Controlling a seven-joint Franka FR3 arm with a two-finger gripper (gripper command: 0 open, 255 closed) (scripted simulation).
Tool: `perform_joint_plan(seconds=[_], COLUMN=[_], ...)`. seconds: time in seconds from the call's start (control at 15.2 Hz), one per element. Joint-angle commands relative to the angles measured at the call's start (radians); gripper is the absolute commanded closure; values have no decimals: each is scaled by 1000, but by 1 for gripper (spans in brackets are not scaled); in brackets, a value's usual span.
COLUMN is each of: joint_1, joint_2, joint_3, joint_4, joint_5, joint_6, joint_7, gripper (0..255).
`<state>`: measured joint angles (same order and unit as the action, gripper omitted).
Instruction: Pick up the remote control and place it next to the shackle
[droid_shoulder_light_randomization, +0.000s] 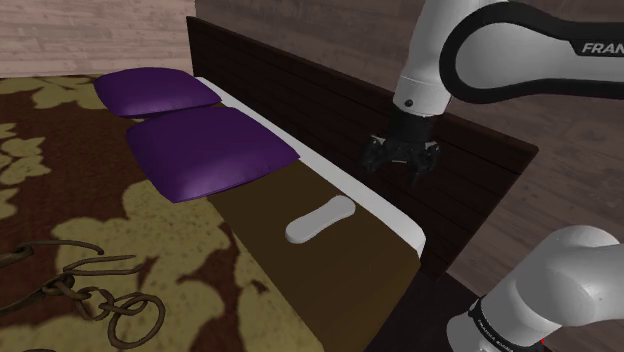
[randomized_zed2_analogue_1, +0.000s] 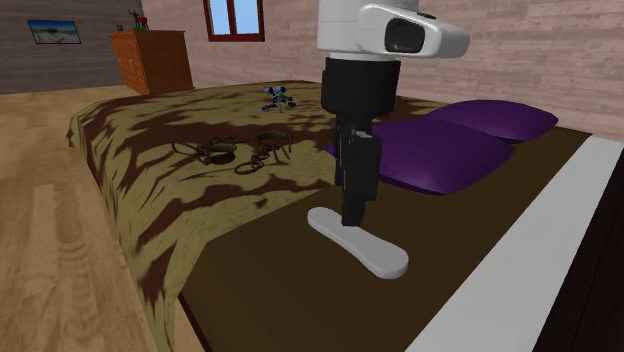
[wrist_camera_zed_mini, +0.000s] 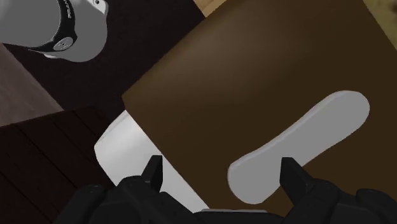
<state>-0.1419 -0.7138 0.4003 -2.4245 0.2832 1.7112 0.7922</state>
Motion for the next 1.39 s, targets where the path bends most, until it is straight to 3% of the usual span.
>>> perform_joint_plan(seconds=[0.0,0.4,0.66,1.32], joint_1=[-30,-169,-299,-324], joint_2=[34,213,377,449], joint_3=[74,297,454,507], joint_4=[-10,43,106,48], joint_5=[35,62,0,-33], joint_6=[61,233,345,466], joint_7=[154,585,896,940], gripper=[0,0,0,0])
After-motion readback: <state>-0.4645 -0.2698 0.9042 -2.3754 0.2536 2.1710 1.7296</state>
